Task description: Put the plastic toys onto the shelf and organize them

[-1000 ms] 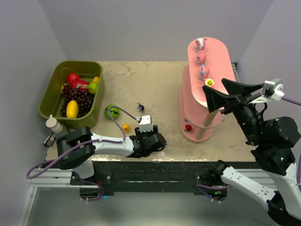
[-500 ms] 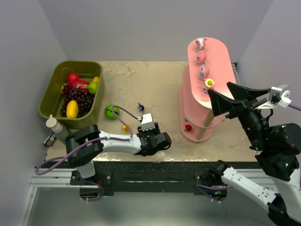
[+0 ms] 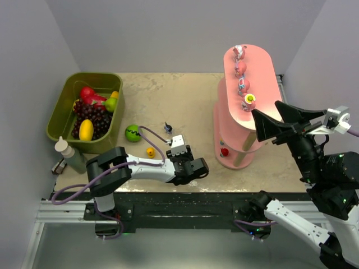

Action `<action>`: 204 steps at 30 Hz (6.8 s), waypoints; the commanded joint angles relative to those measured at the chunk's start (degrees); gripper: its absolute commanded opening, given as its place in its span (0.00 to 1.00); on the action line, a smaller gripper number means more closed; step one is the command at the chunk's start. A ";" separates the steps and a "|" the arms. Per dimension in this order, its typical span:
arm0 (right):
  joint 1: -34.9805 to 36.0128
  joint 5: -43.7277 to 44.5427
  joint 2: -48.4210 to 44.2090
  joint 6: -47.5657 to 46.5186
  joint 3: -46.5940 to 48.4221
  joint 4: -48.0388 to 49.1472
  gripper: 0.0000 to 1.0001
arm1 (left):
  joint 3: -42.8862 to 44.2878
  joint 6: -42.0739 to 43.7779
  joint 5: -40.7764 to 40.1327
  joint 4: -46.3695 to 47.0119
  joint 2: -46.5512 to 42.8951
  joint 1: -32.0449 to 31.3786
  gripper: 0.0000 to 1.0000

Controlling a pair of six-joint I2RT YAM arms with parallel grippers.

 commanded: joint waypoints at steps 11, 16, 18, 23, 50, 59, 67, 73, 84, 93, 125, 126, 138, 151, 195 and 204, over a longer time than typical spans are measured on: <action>0.07 1.66 -1.38 -1.82 -0.56 -0.01 0.99 | 2.03 -2.18 -4.60 -0.99 2.00 1.11 0.50; 0.07 1.74 -1.30 -1.82 -0.65 0.08 0.99 | 2.12 -0.86 -5.39 -0.55 1.83 1.11 0.45; -0.02 1.74 -1.21 -1.73 -0.74 0.17 0.99 | 2.03 0.02 -5.65 -0.02 1.56 1.11 0.42; -0.02 1.74 -0.94 -1.64 -0.82 0.26 0.99 | 1.51 1.07 -6.53 0.33 0.77 1.02 0.34; -0.02 1.92 -0.86 -1.03 -1.26 0.61 0.99 | -15.90 72.08 29.64 68.26 -8.72 14.81 0.25; -0.02 2.97 -0.68 -0.15 -2.41 2.71 0.99 | -11.33 84.74 53.10 77.31 -0.91 23.42 0.32; -0.02 5.08 -0.15 1.34 -2.41 3.77 0.99 | -4.31 85.36 72.12 80.49 6.13 30.99 0.26; 0.07 6.49 -0.42 2.49 -2.49 4.47 0.98 | 3.78 86.33 79.68 78.56 13.07 32.48 0.25; 0.07 7.46 0.90 2.40 -1.53 3.95 0.98 | 11.61 86.94 89.97 76.71 20.28 32.66 0.24; -0.02 7.54 1.69 2.05 -1.35 3.95 0.98 | 15.65 90.11 97.09 72.40 21.51 32.57 0.24; 0.07 7.10 0.37 1.34 -0.82 4.04 0.98 | 28.22 96.87 100.43 56.68 29.60 29.23 0.26; -0.02 7.19 0.37 1.26 -0.74 4.12 0.98 | 28.40 96.96 100.34 55.89 29.69 29.32 0.26; 0.07 7.10 0.29 1.34 -0.82 4.04 0.98 | 30.86 99.95 100.26 50.70 30.13 29.14 0.33; -0.02 7.37 0.46 1.08 -1.00 4.21 0.98 | 32.26 101.71 99.90 48.58 30.22 29.06 0.52; -0.02 6.23 2.66 4.07 1.29 -4.93 0.99 | 2.15 83.37 57.68 54.83 -0.70 32.84 0.81; -0.02 4.74 2.49 6.71 0.49 -8.18 0.99 | -3.49 60.50 30.74 28.20 -16.53 32.14 0.78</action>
